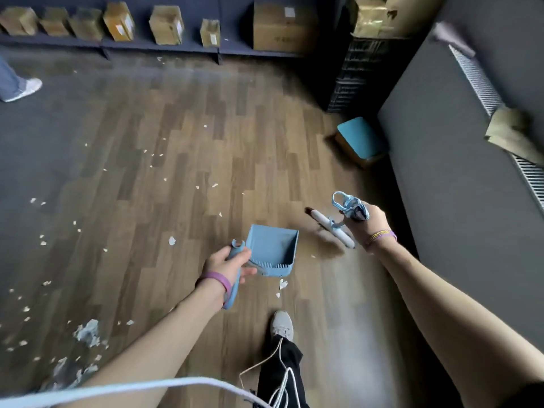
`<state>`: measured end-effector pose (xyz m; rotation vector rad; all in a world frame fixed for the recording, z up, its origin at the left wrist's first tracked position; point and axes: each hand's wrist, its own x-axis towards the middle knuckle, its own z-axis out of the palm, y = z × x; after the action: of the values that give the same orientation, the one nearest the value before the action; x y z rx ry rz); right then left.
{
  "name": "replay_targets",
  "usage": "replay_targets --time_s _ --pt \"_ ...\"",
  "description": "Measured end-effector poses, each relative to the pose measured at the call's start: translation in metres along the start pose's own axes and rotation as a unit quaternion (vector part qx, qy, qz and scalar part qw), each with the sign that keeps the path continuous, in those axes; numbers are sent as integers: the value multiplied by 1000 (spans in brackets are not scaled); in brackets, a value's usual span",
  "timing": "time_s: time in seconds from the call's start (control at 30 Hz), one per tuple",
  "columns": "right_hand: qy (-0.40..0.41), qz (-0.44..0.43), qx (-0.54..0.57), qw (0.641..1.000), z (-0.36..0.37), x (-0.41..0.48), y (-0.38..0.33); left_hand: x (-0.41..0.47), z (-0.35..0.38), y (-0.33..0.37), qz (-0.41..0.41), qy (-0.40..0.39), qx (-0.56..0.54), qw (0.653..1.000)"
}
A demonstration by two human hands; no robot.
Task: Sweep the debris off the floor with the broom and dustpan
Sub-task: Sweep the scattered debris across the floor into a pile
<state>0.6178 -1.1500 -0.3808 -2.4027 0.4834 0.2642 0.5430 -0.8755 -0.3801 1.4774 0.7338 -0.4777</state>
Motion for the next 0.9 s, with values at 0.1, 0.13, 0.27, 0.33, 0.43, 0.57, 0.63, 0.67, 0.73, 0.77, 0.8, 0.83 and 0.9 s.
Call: replay_targets --time_s 0.1,0.13,0.27,0.33,0.43,0.57,0.63,0.67,0.73,0.77,0.8,0.83,0.9 --pt "-9 -4 -2 1000 -29 43 43 28 61 15 -17 -29 11 999" --pt "-10 -3 1 1000 -35 55 59 35 77 18 -21 -35 19 999" --pt "-12 -9 -3 1000 -47 99 105 63 123 23 -25 -63 57 996" --pt "-28 14 -9 999 -42 116 124 75 135 23 -28 -67 76 994" --pt "-57 70 -16 996 -24 134 149 94 144 18 -37 -61 82 994" --pt "-127 52 -74 988 18 134 152 108 143 10 -53 -55 92 993" --pt "-159 51 -108 980 42 129 144 112 137 7 -59 -46 96 993" --pt "-171 52 -120 977 56 126 139 113 131 6 -61 -41 97 993" --pt "-191 56 -125 972 76 119 130 114 120 4 -64 -29 97 993" --pt "-197 54 -121 971 86 115 124 114 113 4 -65 -24 96 993" --pt "-199 49 -119 971 96 110 116 114 104 2 -66 -18 92 993" --pt "-201 45 -118 971 104 105 107 113 93 1 -68 -11 88 994" --pt "-207 38 -121 970 121 92 85 112 68 -4 -73 -1 79 994"
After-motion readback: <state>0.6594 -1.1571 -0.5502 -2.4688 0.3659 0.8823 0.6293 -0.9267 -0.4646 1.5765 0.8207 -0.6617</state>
